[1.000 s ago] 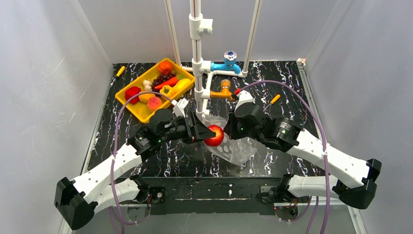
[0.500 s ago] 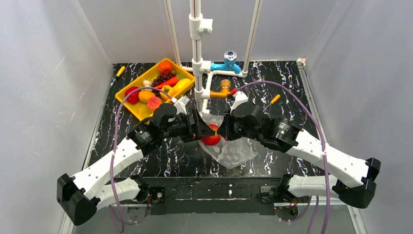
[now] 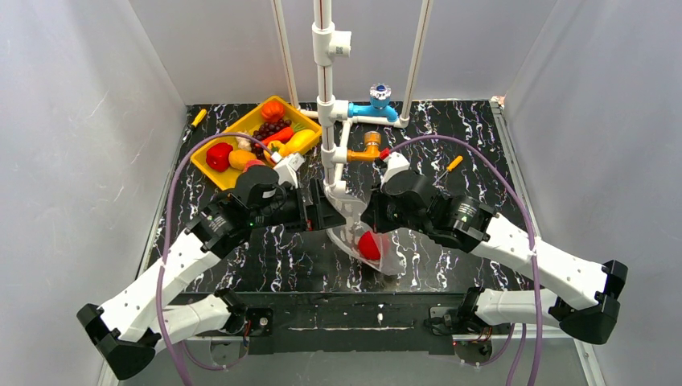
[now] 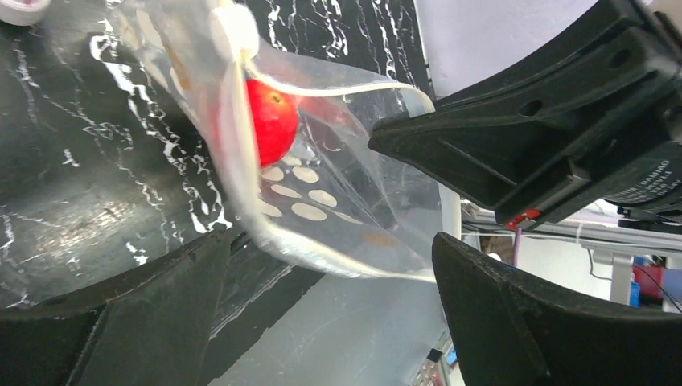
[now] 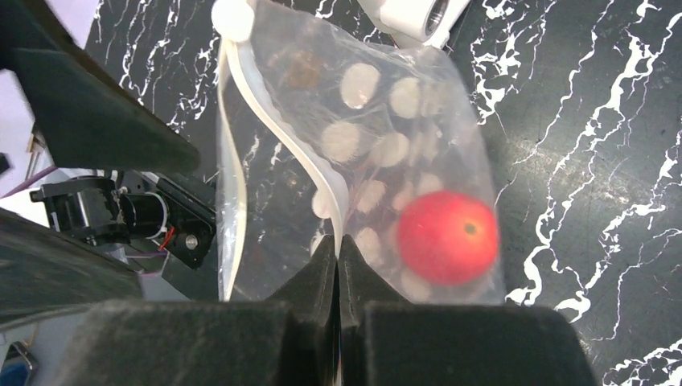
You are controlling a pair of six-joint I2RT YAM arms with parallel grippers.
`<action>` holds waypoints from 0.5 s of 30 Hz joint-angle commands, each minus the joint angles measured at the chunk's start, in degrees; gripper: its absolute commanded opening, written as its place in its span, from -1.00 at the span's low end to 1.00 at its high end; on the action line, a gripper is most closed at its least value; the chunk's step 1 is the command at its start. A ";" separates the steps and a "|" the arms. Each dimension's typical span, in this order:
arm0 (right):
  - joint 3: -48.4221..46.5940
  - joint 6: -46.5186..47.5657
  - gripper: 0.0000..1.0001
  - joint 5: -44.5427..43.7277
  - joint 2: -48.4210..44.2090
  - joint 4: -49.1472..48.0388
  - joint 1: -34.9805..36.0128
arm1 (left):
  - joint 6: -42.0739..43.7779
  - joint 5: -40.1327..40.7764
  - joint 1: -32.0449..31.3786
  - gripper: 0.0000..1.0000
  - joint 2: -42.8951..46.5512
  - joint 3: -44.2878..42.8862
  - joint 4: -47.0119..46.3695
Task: Place the food in the zip-top bag and seal the zipper
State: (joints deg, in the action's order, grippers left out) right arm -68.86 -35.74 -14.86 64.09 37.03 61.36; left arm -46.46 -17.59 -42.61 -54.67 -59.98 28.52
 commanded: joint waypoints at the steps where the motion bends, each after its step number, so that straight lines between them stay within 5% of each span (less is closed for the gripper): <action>1: 0.51 1.18 -0.97 0.46 -1.85 -3.29 -0.35 | 3.39 5.28 -0.29 0.80 0.48 -4.67 10.60; 8: 0.90 1.71 -0.97 1.04 -1.42 -3.09 -0.37 | 3.05 9.76 -0.31 0.71 2.21 -5.95 13.12; 15: 2.42 2.58 -0.97 -0.06 -2.69 -2.31 -0.37 | 9.26 24.30 0.98 0.96 -1.10 -12.30 26.38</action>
State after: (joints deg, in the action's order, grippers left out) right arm -67.11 -34.41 -14.39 63.65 36.01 61.14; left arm -42.66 -3.84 -42.58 -54.41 -67.43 45.38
